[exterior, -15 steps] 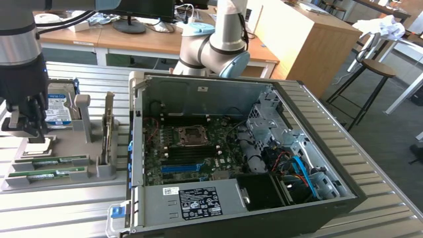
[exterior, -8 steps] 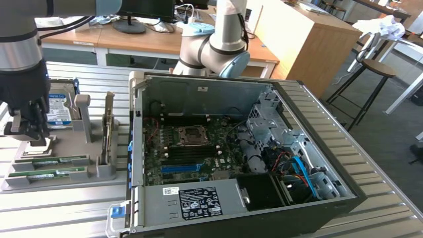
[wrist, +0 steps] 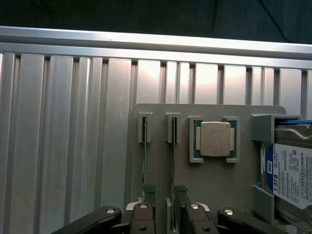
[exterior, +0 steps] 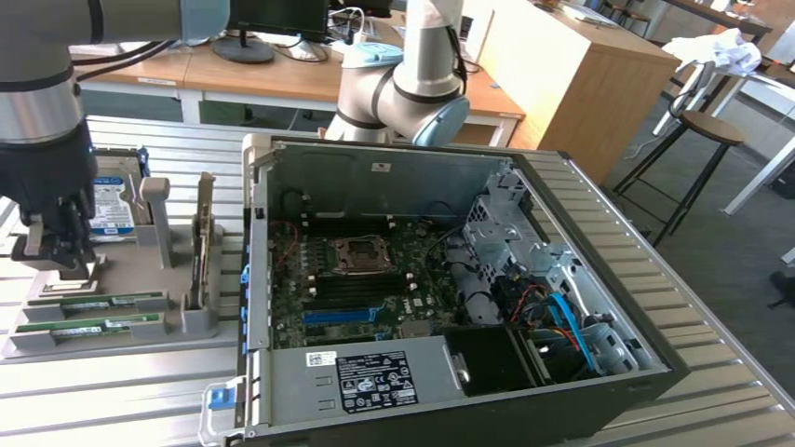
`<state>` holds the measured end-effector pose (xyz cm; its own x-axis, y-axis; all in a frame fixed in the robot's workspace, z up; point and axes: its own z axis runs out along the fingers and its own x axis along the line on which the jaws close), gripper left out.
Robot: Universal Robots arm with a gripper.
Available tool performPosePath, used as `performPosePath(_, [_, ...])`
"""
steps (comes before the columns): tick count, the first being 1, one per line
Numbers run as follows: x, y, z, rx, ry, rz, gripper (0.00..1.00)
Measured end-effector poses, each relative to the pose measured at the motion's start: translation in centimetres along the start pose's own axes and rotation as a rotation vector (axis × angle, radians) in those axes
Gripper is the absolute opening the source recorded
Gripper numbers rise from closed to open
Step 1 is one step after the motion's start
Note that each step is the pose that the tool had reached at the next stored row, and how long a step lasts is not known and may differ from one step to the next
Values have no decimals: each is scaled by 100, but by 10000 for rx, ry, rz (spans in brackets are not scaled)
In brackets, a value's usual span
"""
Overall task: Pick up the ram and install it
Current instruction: 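Pick up the ram and move it above insertion slot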
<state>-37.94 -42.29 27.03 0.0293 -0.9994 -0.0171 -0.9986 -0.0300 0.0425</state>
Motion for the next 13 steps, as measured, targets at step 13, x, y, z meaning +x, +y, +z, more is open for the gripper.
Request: performPosePath(13, [2, -6, 145, 0, 0, 0, 30])
